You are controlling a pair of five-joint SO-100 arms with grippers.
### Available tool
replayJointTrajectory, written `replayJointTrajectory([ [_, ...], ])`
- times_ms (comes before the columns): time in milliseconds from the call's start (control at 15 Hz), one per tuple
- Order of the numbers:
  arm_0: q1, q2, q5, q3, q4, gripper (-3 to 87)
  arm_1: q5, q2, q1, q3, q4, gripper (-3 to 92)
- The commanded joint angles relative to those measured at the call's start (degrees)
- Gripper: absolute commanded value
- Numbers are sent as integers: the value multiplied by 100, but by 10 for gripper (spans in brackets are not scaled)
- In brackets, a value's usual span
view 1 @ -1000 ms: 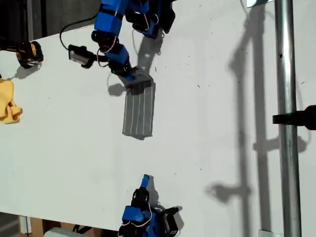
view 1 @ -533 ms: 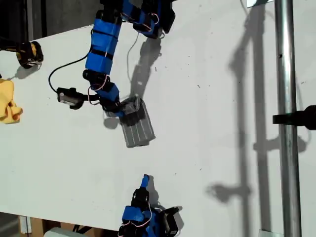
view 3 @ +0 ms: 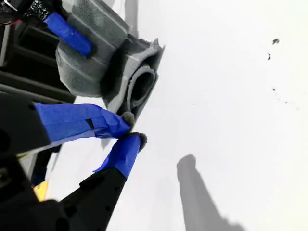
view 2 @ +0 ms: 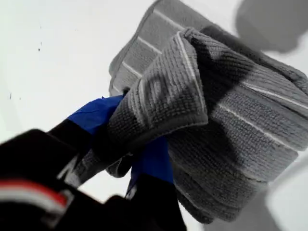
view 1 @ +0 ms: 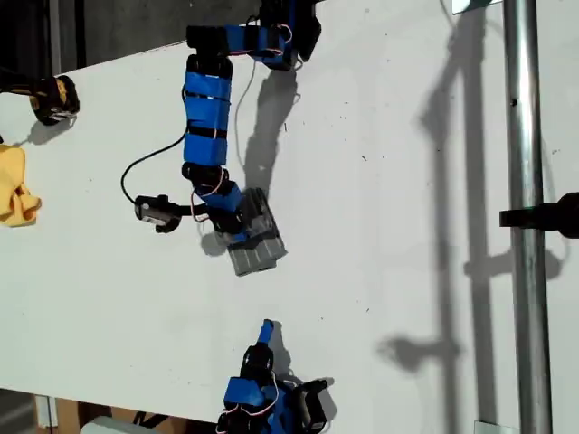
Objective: Grasp corners of a towel and fold twice.
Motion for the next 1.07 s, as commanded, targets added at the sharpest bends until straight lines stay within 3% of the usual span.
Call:
replayJointTrajectory([
  [0, 53, 26, 18, 0, -18, 37, -9, -176, -79, -483, -536, 98],
  [133, 53, 26, 18, 0, -18, 37, -123, -290, -97, -501, -949, 275],
  [267, 62, 26, 18, 0, -18, 37, -79, -70, -88, -536, -1063, 375],
  [600, 62, 26, 9, 0, -18, 37, -334, 1081, 308, -606, -598, 454],
  [867, 88, 26, 44, 62, -193, 4, -791, 2479, 598, -272, 606, 350],
  [1000, 88, 26, 18, 70, -202, -19, -809, 3568, 729, 413, 1705, 62],
])
